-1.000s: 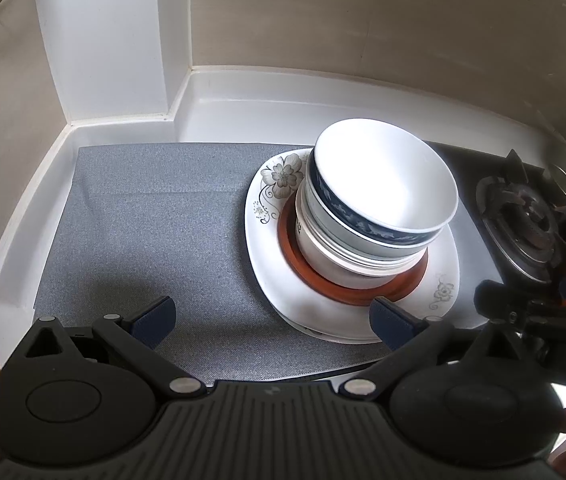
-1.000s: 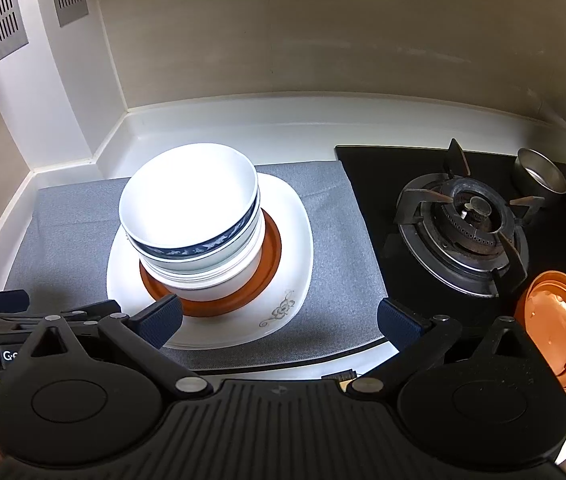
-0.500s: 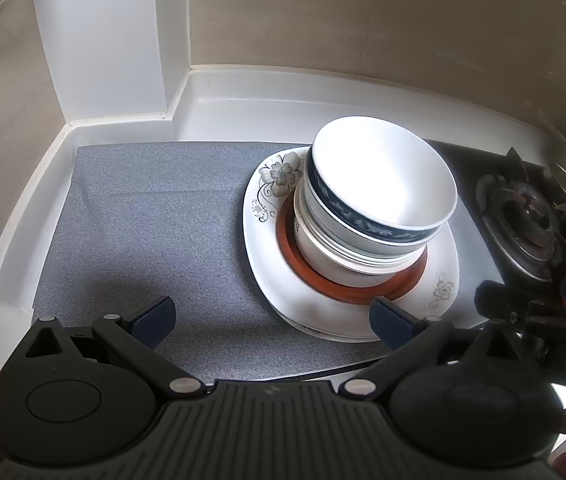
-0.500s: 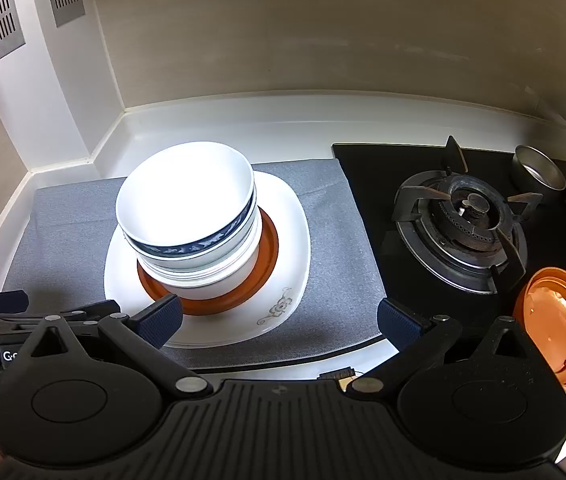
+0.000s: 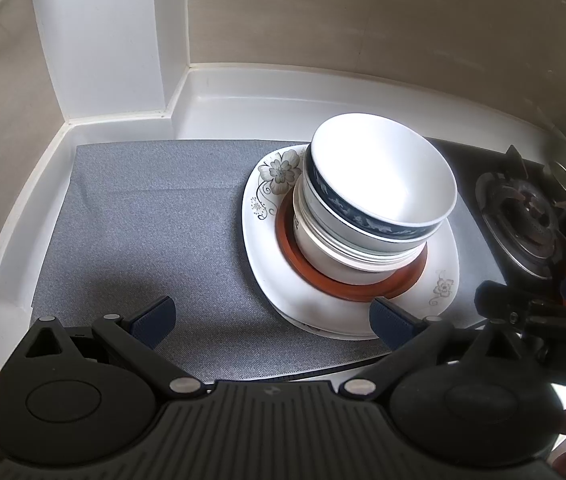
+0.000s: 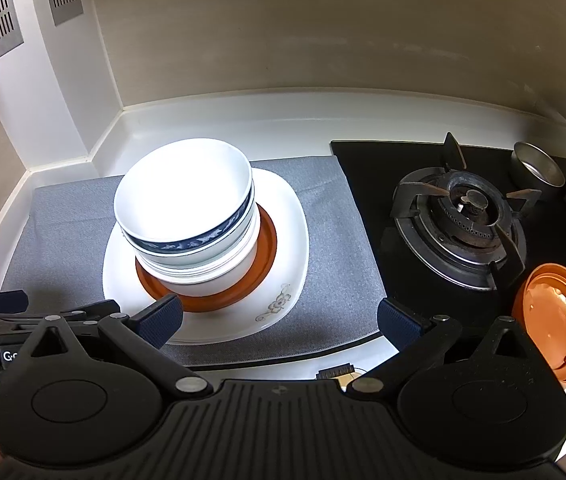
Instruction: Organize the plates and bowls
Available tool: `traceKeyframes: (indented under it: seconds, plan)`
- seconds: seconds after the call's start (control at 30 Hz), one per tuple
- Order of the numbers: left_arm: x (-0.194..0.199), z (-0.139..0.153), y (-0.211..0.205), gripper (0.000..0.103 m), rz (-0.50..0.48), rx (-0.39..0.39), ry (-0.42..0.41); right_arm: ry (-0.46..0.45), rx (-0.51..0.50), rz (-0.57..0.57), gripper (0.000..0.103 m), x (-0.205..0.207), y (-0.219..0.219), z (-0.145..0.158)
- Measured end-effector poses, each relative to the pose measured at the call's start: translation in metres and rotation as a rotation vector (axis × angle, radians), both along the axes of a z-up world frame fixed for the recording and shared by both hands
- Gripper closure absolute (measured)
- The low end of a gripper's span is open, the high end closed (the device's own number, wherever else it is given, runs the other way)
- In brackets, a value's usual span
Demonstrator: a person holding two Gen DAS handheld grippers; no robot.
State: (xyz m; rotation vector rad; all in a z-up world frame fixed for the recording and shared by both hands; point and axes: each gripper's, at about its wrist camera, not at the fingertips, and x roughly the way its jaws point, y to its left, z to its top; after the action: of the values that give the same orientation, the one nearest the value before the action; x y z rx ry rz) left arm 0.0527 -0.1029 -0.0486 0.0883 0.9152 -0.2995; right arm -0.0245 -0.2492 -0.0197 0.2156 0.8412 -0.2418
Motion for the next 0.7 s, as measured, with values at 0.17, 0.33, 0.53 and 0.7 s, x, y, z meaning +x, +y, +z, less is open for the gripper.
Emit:
traceKeyframes:
  seconds: [0.17,0.33,0.53,0.7]
  plan:
    - [0.0008,-0.0004,0.0004,0.000,0.000,0.001,0.000,0.001,0.001,-0.001,0.000,-0.0005,0.0000,-0.0003]
    - [0.0009,-0.0001,0.0003,0.000,0.000,0.000,0.001,0.001,0.000,0.000,0.000,0.0004,-0.0002,-0.0003]
    - [0.0011,-0.0012,0.0002,0.000,0.000,0.001,0.002,0.001,0.002,0.000,0.000,0.0006,-0.0003,-0.0003]
    - [0.0009,-0.0027,-0.0007,0.000,0.000,0.000,0.007,0.004,0.002,-0.003,0.000,0.0002,0.0001,-0.0012]
